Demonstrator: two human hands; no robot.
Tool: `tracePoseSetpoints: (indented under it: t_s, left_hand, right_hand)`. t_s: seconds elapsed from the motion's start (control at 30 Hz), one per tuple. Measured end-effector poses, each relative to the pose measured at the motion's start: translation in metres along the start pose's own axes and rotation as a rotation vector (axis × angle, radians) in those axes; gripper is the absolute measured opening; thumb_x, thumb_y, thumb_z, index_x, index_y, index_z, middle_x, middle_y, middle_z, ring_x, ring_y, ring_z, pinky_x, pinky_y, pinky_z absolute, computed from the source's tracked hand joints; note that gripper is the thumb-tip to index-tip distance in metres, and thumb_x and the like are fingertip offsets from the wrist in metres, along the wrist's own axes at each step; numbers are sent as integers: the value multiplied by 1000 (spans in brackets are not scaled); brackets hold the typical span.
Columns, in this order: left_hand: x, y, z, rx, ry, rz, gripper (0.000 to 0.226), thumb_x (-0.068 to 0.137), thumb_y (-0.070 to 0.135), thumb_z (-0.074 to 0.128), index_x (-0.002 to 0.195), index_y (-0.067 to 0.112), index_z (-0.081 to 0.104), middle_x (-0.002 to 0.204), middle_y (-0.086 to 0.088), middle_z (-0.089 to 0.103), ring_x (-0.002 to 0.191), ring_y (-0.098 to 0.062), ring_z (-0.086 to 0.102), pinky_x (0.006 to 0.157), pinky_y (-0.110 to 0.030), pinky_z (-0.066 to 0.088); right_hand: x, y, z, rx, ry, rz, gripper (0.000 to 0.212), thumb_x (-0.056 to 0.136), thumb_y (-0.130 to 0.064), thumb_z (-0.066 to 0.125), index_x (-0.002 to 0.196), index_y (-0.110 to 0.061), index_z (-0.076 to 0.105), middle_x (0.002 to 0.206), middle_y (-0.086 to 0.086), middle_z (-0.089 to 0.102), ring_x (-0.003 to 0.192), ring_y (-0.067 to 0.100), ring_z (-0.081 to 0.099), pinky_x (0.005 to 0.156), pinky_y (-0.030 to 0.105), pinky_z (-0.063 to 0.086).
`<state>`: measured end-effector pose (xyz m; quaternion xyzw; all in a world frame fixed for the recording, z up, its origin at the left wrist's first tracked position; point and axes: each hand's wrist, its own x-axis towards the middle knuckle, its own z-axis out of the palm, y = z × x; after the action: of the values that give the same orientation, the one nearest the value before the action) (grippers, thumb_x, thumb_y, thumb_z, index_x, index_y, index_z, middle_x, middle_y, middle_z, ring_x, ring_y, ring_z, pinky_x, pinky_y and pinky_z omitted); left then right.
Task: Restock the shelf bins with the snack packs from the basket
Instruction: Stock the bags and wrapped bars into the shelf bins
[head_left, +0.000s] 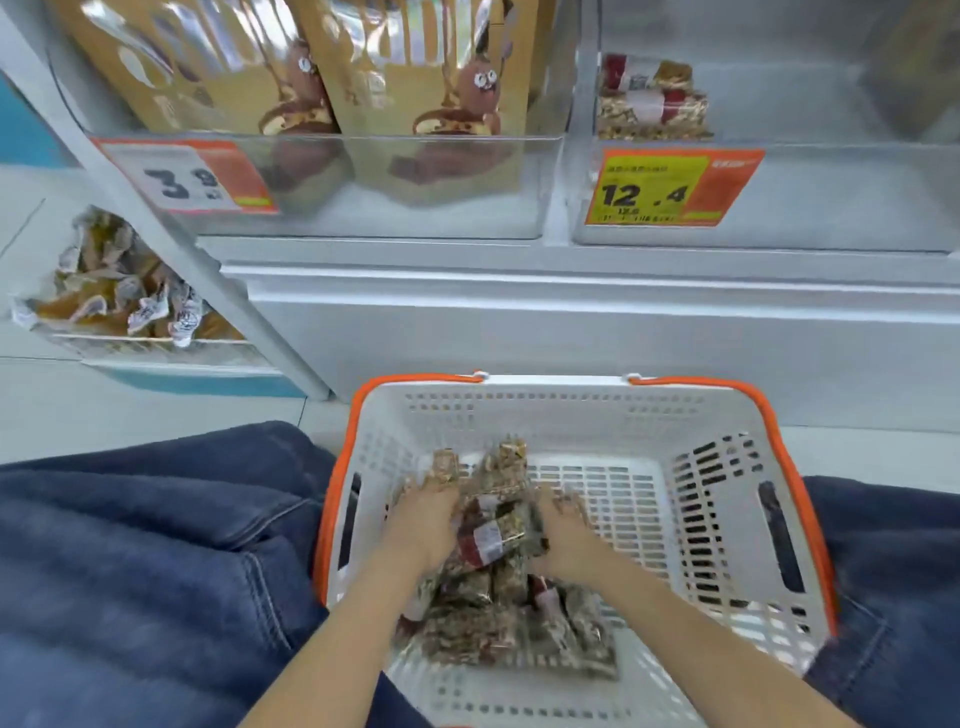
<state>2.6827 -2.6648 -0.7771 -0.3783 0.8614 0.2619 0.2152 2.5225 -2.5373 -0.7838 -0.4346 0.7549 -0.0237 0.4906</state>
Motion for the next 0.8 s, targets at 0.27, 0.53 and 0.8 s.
tracePoseSetpoints:
  t_s: [0.27,0.53,0.8]
  left_hand:
    - [9,-6,37,66,-361,-137,102,69,36,78,150,21,17,159,-5,1,138,-30,30,105,-54,35]
    - [6,6,43,128,-265,-149,67,86,13,60,143,18,25,153,-20,13,112,-35,56,83,-42,49]
    - [1,27,16,-9,-23,-35,58,85,15,58,139,29,41,134,-7,47,106,-30,59,84,-39,52]
  right_hand:
    - [38,-9,40,148,-143,12,111,67,-29,84,134,-61,2,140,15,34,107,35,56,88,39,49]
    - [38,-10,70,338,136,81,65,74,3,63,111,-40,33,135,23,34,88,25,52,60,15,37]
    - [1,0,7,506,137,49,54,76,6,67,111,-25,39,95,3,58,62,8,53,48,15,41]
